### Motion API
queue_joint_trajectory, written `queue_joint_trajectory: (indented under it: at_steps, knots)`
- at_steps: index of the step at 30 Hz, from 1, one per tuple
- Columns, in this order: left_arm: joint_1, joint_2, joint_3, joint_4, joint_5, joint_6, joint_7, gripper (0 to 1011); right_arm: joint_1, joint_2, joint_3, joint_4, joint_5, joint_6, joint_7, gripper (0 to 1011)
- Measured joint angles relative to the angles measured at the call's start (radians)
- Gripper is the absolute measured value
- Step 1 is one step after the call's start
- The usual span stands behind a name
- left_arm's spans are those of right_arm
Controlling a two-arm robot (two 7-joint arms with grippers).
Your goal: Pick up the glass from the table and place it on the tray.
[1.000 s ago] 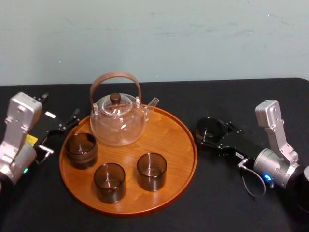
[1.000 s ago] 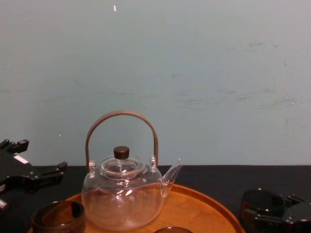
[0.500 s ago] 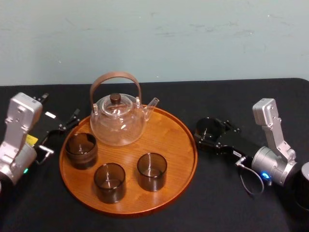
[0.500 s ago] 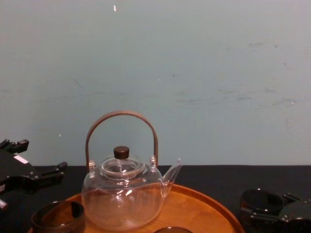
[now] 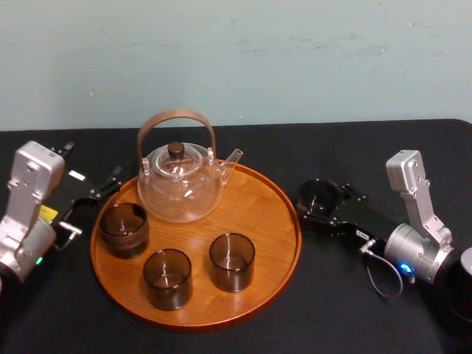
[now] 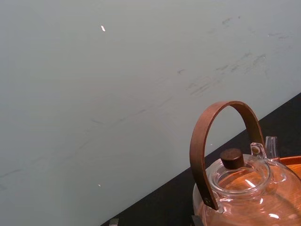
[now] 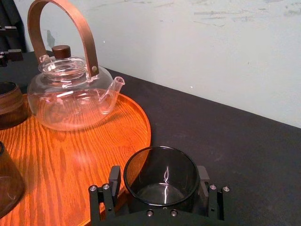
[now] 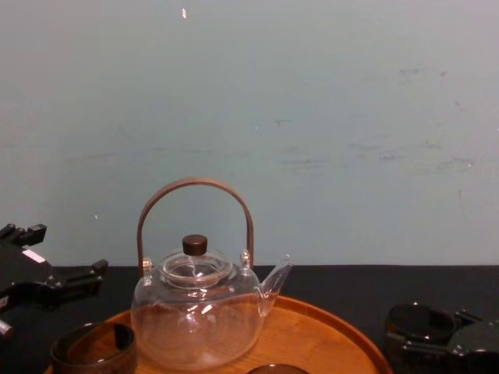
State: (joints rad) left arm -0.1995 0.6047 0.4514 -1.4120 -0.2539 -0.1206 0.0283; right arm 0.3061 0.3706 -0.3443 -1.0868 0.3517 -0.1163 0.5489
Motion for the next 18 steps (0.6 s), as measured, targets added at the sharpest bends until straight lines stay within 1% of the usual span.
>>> queue_joint_trajectory:
  at_steps: [5, 7, 8, 10, 18]
  knots:
    - [0.0, 0.0, 0.0, 0.0, 0.0, 0.0, 0.0, 1001, 0.0, 0.0, 0.0, -0.001, 0.0, 0.0, 0.0, 993]
    - [0.0, 0.0, 0.0, 0.0, 0.0, 0.0, 0.0, 1001, -0.001, 0.001, 0.001, -0.001, 0.0, 0.0, 0.0, 971]
    - [0.0, 0.0, 0.0, 0.0, 0.0, 0.0, 0.0, 1001, -0.001, 0.001, 0.001, -0.001, 0.0, 0.0, 0.0, 934]
    - [0.0, 0.0, 0.0, 0.0, 0.0, 0.0, 0.0, 1001, -0.001, 0.001, 0.001, -0.001, 0.0, 0.001, 0.0, 904]
    - [0.0, 0.0, 0.0, 0.0, 0.0, 0.0, 0.0, 1001, -0.001, 0.001, 0.001, -0.002, 0.0, 0.001, 0.0, 904]
